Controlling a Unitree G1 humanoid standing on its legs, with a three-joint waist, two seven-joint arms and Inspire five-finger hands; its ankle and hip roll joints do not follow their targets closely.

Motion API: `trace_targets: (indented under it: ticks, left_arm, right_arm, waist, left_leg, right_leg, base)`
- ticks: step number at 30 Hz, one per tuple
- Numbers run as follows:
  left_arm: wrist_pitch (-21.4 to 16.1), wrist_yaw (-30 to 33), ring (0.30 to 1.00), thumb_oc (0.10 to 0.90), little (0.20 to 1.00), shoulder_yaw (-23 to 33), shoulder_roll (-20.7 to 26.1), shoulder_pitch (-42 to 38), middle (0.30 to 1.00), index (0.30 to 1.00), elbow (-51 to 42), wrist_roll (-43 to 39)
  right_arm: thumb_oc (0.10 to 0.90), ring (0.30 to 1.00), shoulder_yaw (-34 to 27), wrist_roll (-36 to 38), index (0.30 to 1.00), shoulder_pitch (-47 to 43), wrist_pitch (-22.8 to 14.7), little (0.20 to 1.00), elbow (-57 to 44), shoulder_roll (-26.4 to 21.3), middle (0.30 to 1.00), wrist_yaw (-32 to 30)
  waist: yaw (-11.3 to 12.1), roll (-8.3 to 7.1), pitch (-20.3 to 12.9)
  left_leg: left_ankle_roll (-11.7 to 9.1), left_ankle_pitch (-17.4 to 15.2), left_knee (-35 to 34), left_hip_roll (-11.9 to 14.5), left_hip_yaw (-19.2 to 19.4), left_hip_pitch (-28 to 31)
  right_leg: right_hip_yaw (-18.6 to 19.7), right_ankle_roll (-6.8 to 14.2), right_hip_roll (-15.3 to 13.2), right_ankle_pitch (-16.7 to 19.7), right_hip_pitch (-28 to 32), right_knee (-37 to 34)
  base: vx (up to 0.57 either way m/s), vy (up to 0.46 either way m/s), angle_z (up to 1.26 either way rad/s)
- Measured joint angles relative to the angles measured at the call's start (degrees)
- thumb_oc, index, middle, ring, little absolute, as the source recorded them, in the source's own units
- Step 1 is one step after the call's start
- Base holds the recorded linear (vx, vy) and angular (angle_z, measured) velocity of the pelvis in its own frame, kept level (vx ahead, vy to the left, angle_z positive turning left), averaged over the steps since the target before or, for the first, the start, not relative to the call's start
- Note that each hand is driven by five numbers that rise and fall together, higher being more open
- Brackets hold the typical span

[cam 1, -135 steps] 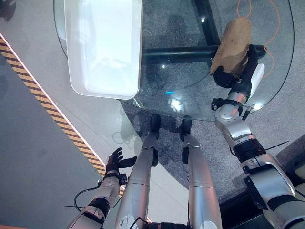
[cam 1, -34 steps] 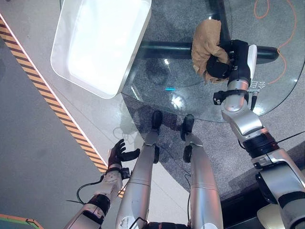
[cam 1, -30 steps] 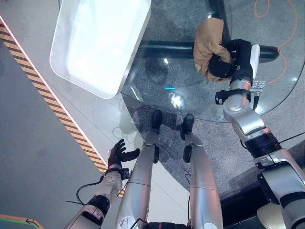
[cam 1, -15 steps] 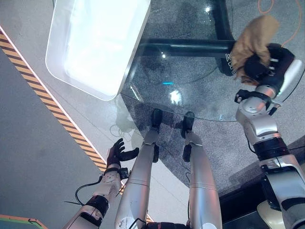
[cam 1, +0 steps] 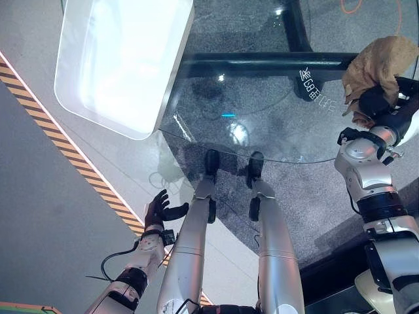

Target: Wipe the table with a cloth and put it in the basket.

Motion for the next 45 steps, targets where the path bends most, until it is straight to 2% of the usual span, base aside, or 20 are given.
trace_targets:
  ticks: [4, 10, 20, 23, 28, 35, 40, 45]
  left_arm:
    - [0.0, 0.0, 0.900, 0.800, 0.900, 0.0, 0.0, 0.0, 0.900, 0.900, 0.0, 0.0]
    - [-0.1, -0.4, 0.900, 0.800, 0.900, 1.7, -0.9, 0.0, 0.900, 0.900, 0.1, 0.0]
    - [-1.1, -1.6, 0.900, 0.800, 0.900, 1.8, -1.5, 0.0, 0.900, 0.900, 0.4, 0.1]
    - [-1.4, -1.6, 0.900, 0.800, 0.900, 1.9, -1.6, 0.0, 0.900, 0.900, 0.4, 0.2]
    - [-1.4, -1.6, 0.900, 0.800, 0.900, 1.8, -1.9, 0.0, 0.900, 0.900, 0.5, 0.3]
    - [-1.7, -1.7, 0.900, 0.800, 0.900, 1.7, -2.0, -0.1, 0.900, 0.900, 0.4, 0.5]
    - [-1.7, -1.7, 0.900, 0.800, 0.900, 1.6, -2.0, -0.2, 0.900, 0.900, 0.3, 0.4]
    - [-1.7, -1.6, 0.900, 0.800, 0.900, 1.4, -2.0, -0.2, 0.900, 0.900, 0.3, 0.4]
  right_arm:
    - [0.100, 0.300, 2.3, -2.5, 0.300, -2.3, 1.4, 0.200, 0.0, -0.2, 0.300, 4.6]
    - [0.100, 0.300, 6.6, -8.6, 0.300, -4.6, 4.3, 0.200, -3.4, -2.2, 0.300, 15.0]
    - [0.100, 0.300, 9.7, -13.1, 0.300, -6.1, 4.4, 0.200, -6.1, -2.2, 0.300, 26.8]
    - [0.100, 0.300, 11.4, -14.7, 0.300, -6.0, 4.4, 0.200, -8.4, -1.6, 0.300, 30.7]
    - [0.100, 0.300, 15.2, -14.2, 0.300, -6.0, 4.2, 0.200, -11.1, 0.2, 0.300, 37.1]
    - [0.100, 0.300, 21.7, -7.8, 0.300, -4.7, 3.1, 0.200, -12.9, 5.6, 0.300, 45.4]
    - [0.100, 0.300, 24.0, -7.2, 0.300, -2.3, 2.4, 0.200, -13.1, 7.5, 0.300, 46.4]
    - [0.100, 0.300, 23.8, -6.0, 0.300, -1.1, 1.6, 0.200, -13.3, 7.4, 0.300, 42.2]
  waist:
    - [0.1, 0.07, 0.0]
    - [0.6, 0.28, 0.0]
    - [0.8, 0.70, -0.1]
    - [0.8, 1.04, -0.1]
    - [1.2, 1.07, -0.1]
    - [1.7, 1.07, -0.1]
    - [1.9, 1.08, -0.1]
    - [1.7, 1.08, -0.1]
  left_leg:
    - [-0.3, 0.0, -0.1, 0.0, -0.1, 0.0]
    - [-1.0, 0.6, -1.1, -0.1, -0.8, 0.3]
    - [-1.7, 1.4, -2.6, 0.5, -1.2, 1.1]
    - [-2.2, 1.7, -3.0, 0.8, -1.7, 1.2]
    - [-2.4, 1.8, -3.3, 1.0, -2.6, 1.7]
    - [-2.9, 2.1, -4.1, 0.8, -3.4, 1.8]
    - [-2.9, 2.1, -4.3, 0.5, -3.6, 1.8]
    - [-2.9, 2.1, -4.0, 0.3, -3.7, 1.8]
  right_leg:
    - [-0.1, 0.0, 0.0, 0.0, 0.0, 0.1]
    - [-0.4, -0.3, 0.0, 0.0, 0.0, 0.0]
    - [-0.7, -1.1, 0.1, 0.0, 0.3, 0.0]
    - [-1.9, -1.7, 0.1, -0.2, 0.5, -0.1]
    - [-2.5, -2.3, 0.4, -0.6, 1.0, 0.0]
    - [-3.4, -2.6, 0.2, -0.9, 1.1, 0.0]
    - [-3.5, -2.4, 0.1, -1.0, 1.1, 0.0]
    - [-3.6, -2.2, 0.0, -1.1, 1.3, 0.0]
  base:
    - [0.00, 0.000, 0.00]
    - [-0.02, 0.023, 0.04]
    - [0.00, 0.006, 0.00]
    - [-0.01, 0.008, 0.10]
    - [0.00, 0.003, 0.06]
    - [0.01, 0.003, 0.06]
    - [0.00, 0.000, 0.00]
    - [0.00, 0.000, 0.00]
